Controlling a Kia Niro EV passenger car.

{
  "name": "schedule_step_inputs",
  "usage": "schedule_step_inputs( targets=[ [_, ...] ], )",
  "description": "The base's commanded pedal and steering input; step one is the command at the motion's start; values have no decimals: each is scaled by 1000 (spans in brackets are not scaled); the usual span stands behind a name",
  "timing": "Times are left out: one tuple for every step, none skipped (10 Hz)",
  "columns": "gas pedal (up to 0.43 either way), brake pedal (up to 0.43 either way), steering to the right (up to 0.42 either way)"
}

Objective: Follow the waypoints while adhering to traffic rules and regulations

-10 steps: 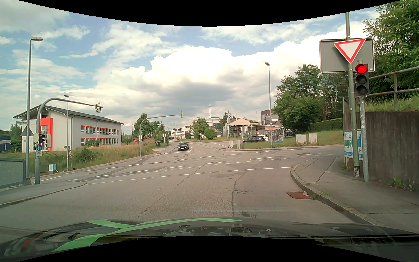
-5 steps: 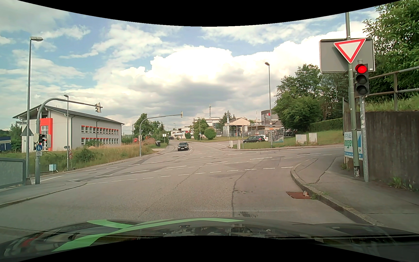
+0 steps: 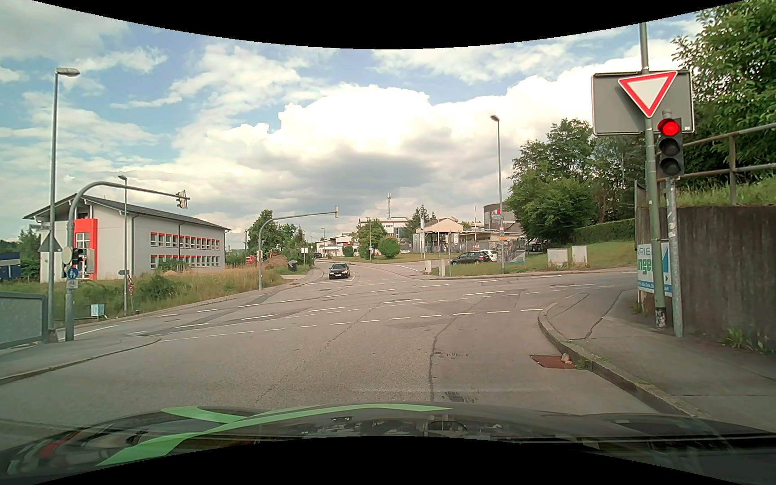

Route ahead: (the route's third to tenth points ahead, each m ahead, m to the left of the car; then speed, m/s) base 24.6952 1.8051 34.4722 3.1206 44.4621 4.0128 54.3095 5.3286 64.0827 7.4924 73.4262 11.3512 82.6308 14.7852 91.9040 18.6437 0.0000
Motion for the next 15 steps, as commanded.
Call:
schedule_step_inputs(
  targets=[
    [0, 591, -14],
    [0, 591, -14],
    [0, 591, -14],
    [0, 591, -14],
    [0, 591, -14],
    [0, 591, -14],
    [0, 591, -14],
    [0, 591, -14],
    [0, 591, -14],
    [0, 591, -14],
    [0, 591, -14],
    [0, 591, -14],
    [0, 591, -14],
    [0, 591, -14],
    [0, 585, -14]
  ],
)
